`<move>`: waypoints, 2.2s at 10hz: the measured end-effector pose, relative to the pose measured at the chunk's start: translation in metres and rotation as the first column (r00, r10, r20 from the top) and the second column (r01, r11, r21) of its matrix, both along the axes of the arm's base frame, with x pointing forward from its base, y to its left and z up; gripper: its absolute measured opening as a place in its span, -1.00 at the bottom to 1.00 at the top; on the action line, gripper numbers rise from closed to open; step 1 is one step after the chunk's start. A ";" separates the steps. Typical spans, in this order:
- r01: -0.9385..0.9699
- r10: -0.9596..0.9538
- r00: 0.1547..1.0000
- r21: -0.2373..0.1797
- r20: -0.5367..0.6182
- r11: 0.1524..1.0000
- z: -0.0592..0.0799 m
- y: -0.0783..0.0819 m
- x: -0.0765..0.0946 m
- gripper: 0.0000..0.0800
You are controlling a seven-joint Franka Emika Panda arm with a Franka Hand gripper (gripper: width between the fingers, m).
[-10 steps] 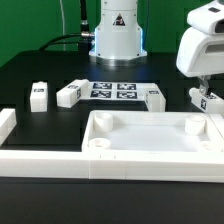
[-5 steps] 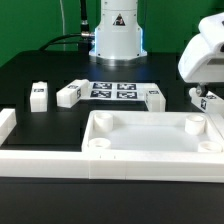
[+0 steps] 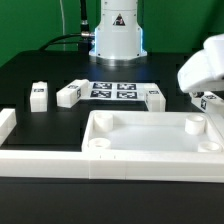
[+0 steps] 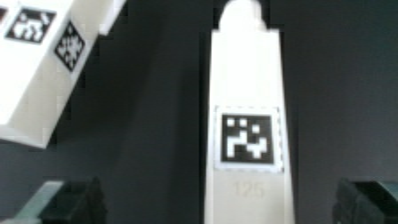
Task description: Assemble desk
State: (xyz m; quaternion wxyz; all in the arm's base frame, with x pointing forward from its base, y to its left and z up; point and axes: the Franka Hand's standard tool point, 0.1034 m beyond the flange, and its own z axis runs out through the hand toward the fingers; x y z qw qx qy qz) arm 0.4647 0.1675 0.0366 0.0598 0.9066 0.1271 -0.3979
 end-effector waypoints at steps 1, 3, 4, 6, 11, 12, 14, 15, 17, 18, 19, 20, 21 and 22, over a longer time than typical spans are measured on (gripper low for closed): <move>-0.017 0.017 0.999 0.015 -0.033 1.000 -0.004 0.004 0.006 0.62; -0.035 0.034 0.982 -0.002 -0.184 0.999 -0.008 -0.003 -0.006 0.62; -0.031 0.026 0.970 -0.015 -0.244 0.999 -0.015 -0.004 -0.007 0.62; -0.032 0.031 0.976 -0.001 -0.215 0.999 -0.019 0.003 0.001 0.62; -0.035 0.033 0.975 -0.005 -0.218 0.999 -0.023 0.005 -0.001 0.62; -0.035 0.033 0.976 -0.004 -0.217 0.999 -0.023 0.005 -0.001 0.36; -0.035 0.033 0.976 -0.004 -0.217 0.999 -0.023 0.005 -0.001 -0.10; -0.034 0.033 0.976 -0.004 -0.217 0.999 -0.023 0.004 0.000 -0.28; -0.034 0.033 0.976 -0.003 -0.217 0.999 -0.022 0.004 0.000 -0.28; -0.034 0.033 0.976 -0.002 -0.217 0.999 -0.022 0.004 0.000 -0.28; -0.033 0.032 0.976 -0.002 -0.214 0.999 -0.020 0.003 0.001 -0.28; -0.029 0.028 0.977 -0.001 -0.211 1.000 -0.011 0.001 0.004 -0.28; -0.020 0.019 0.977 -0.006 -0.210 1.000 0.011 -0.006 0.008 -0.28; -0.018 0.018 0.978 0.001 -0.208 1.000 0.032 -0.014 0.012 -0.28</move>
Offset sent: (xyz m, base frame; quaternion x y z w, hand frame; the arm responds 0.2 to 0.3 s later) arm 0.0011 -0.0047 -0.0149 0.0310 -0.1856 0.0061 0.9821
